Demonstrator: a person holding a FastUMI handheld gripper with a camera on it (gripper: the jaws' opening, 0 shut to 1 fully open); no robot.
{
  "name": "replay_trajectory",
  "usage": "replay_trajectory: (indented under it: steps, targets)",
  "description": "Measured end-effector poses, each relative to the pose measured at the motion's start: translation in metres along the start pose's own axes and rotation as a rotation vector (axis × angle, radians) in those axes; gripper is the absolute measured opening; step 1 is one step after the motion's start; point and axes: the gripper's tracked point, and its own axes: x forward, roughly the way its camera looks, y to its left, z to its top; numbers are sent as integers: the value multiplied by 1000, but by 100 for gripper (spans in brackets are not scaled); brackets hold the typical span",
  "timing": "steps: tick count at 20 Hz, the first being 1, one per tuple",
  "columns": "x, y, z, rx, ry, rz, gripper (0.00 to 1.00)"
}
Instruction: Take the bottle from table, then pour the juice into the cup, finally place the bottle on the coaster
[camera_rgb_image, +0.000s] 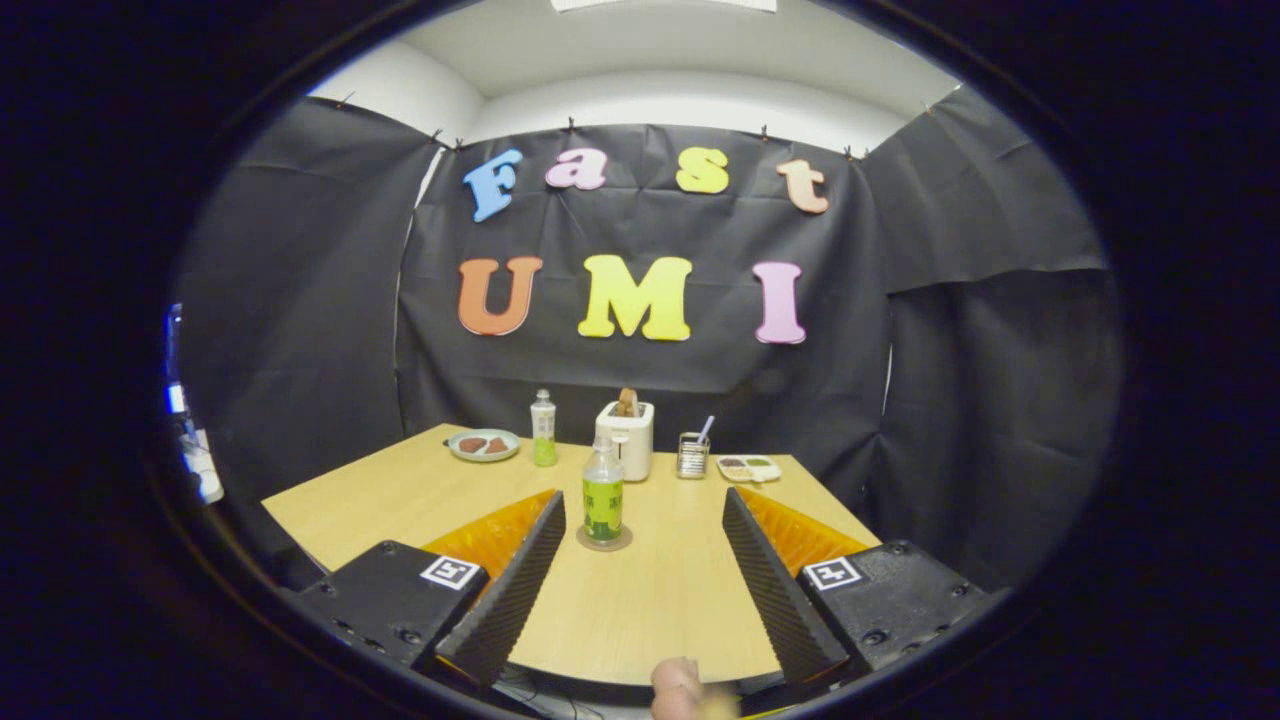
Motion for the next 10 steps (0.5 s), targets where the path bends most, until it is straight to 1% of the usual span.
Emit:
replay_trajectory:
  steps: [1, 3, 4, 7, 10]
  targets:
    - [-11, 0, -1, 19, -2, 3, 100]
    - [-29, 13, -5, 47, 11, 44, 100]
    - [-39, 9, -3, 59, 16, 43, 100]
    - [-62, -2, 8, 84, -14, 5, 100]
    - [-73, -13, 1, 41, -5, -53, 100]
